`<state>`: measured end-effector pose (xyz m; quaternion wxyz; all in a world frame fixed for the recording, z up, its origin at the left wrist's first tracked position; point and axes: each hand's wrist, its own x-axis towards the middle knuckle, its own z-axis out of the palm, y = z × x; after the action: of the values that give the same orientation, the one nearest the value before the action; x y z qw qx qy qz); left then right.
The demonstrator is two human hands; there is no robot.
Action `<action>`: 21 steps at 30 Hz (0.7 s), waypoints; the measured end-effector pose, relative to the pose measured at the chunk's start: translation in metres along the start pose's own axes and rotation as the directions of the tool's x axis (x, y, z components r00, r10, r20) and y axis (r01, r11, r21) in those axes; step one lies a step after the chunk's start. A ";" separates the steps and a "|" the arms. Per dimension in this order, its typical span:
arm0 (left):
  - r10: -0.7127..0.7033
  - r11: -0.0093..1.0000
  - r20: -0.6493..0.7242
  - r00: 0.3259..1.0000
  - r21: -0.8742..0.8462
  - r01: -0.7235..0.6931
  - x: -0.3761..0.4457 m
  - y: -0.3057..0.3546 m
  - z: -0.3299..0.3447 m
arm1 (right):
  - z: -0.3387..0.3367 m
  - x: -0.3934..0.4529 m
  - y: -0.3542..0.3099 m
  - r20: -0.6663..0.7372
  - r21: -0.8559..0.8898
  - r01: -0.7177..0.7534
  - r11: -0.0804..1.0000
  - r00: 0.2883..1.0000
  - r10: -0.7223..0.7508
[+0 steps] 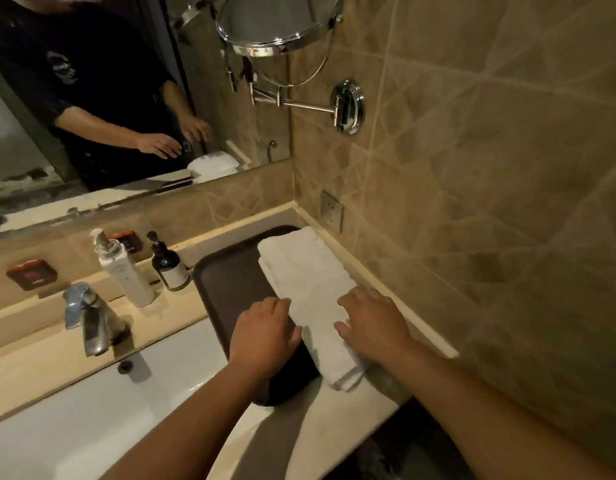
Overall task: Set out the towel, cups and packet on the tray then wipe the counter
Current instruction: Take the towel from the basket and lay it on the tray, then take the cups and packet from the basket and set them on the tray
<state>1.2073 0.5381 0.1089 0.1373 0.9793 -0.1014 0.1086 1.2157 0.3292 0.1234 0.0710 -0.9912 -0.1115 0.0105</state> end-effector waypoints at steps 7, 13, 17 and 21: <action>0.368 0.930 0.177 0.913 -0.060 -0.363 -0.088 0.028 -0.006 | 0.015 -0.174 -0.029 -0.030 0.009 -0.333 0.943 0.942 0.334; 0.626 0.778 0.217 0.749 -0.115 -0.617 -0.174 0.101 -0.026 | 0.003 -0.335 -0.042 -0.112 0.002 -0.579 0.815 0.810 0.576; 0.775 0.630 0.187 0.604 -0.154 -0.761 -0.246 0.176 -0.037 | -0.009 -0.451 -0.048 -0.169 -0.016 -0.722 0.691 0.683 0.710; 0.876 0.477 0.180 0.447 -0.193 -0.858 -0.339 0.252 -0.044 | -0.018 -0.584 -0.061 -0.208 -0.027 -0.837 0.547 0.540 0.816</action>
<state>0.8178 0.3711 0.1310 0.0842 0.7892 -0.6074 0.0331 0.6336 0.2552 0.1524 0.0056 -0.9255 0.3756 -0.0491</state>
